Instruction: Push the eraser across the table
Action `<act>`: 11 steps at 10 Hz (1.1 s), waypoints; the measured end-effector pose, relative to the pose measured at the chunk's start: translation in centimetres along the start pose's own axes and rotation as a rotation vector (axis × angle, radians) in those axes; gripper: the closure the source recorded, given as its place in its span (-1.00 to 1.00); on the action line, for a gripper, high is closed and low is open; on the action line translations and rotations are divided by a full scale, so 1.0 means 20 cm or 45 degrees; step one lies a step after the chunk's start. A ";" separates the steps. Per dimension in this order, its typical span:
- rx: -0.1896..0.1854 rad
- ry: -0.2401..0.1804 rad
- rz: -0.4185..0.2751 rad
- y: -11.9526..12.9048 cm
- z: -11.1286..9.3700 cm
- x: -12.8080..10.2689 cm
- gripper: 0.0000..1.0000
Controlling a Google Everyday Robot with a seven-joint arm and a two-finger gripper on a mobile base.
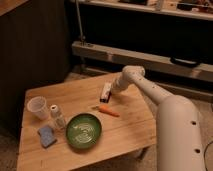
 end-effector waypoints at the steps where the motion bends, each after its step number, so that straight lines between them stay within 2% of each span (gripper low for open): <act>1: 0.013 -0.011 -0.020 -0.06 0.02 -0.01 1.00; 3: 0.046 -0.024 -0.063 -0.15 0.01 -0.04 1.00; 5: 0.077 -0.058 -0.133 -0.29 0.05 -0.12 1.00; 7: 0.085 -0.084 -0.187 -0.38 0.08 -0.17 1.00; 9: 0.087 -0.128 -0.241 -0.49 0.16 -0.23 1.00; 11: 0.085 -0.148 -0.256 -0.54 0.20 -0.23 1.00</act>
